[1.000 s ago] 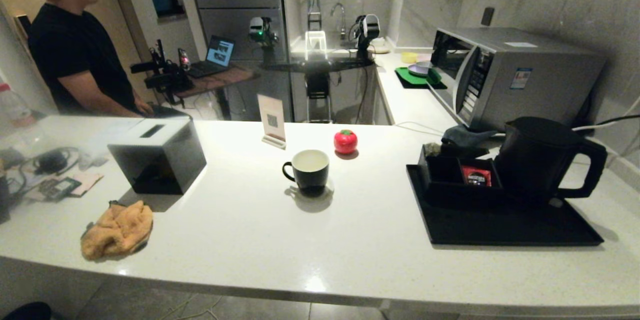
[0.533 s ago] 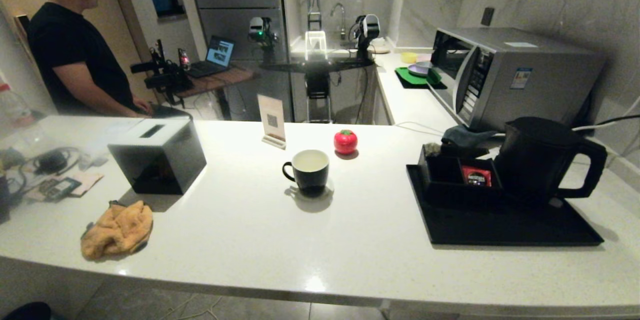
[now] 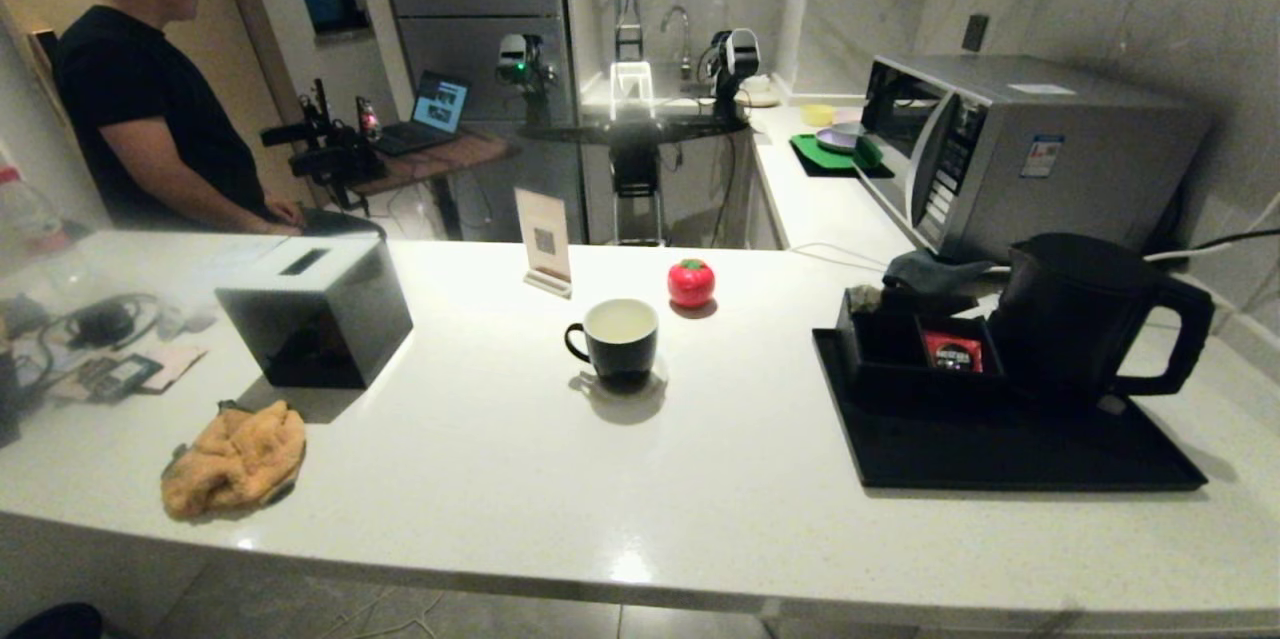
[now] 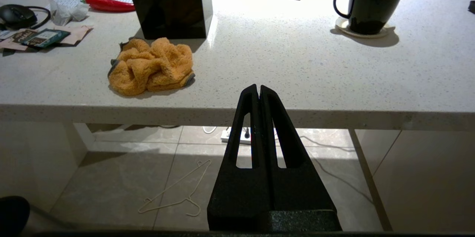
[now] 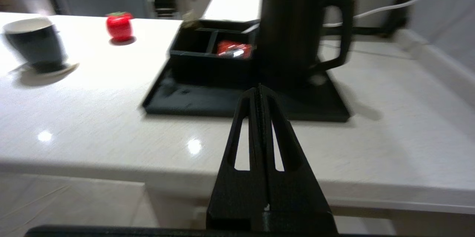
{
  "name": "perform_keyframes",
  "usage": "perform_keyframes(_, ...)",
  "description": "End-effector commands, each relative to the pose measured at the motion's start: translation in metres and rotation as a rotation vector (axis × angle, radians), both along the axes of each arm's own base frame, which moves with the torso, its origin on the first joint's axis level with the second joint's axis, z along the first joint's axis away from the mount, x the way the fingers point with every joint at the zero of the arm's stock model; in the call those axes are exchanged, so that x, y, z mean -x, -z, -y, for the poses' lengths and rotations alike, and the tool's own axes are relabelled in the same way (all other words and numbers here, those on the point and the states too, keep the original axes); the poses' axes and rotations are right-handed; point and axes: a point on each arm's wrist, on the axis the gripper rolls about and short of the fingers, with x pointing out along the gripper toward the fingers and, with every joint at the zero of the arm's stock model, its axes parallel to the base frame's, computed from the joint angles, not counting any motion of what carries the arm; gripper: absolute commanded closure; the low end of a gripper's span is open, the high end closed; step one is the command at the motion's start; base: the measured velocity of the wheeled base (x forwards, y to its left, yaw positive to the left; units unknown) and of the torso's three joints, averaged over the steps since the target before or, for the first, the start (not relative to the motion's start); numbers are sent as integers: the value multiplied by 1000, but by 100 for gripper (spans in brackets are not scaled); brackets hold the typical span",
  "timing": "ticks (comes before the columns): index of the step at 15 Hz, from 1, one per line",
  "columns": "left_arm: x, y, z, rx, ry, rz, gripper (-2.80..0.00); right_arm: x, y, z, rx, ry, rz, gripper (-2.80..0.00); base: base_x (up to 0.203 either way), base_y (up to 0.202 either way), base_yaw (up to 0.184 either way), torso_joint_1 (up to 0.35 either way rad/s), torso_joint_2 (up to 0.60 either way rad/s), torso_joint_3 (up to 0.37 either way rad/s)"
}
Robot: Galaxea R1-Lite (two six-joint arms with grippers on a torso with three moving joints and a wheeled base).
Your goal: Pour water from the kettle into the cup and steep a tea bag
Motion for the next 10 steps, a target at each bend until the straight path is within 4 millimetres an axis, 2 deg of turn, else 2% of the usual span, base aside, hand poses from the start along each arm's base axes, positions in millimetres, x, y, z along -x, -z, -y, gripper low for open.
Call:
perform_keyframes(1, 0, 0, 0, 0, 0, 0, 0, -19, -10, 1, -4, 49, -89, 0, 0, 0, 0, 0, 0, 0)
perform_keyframes(7, 0, 0, 0, 0, 0, -1, 0, -59, -45, 21, -42, 335, -182, 0, 0, 0, 0, 0, 0, 0)
perform_keyframes(8, 0, 0, 0, 0, 1, -1, 0, -64, -49, 25, -45, 351, -193, -280, 0, 0, 0, 0, 0, 0)
perform_keyframes(10, 0, 0, 0, 0, 0, 0, 0, -66, -49, 29, -35, 366, -215, -280, 0, 0, 0, 0, 0, 0)
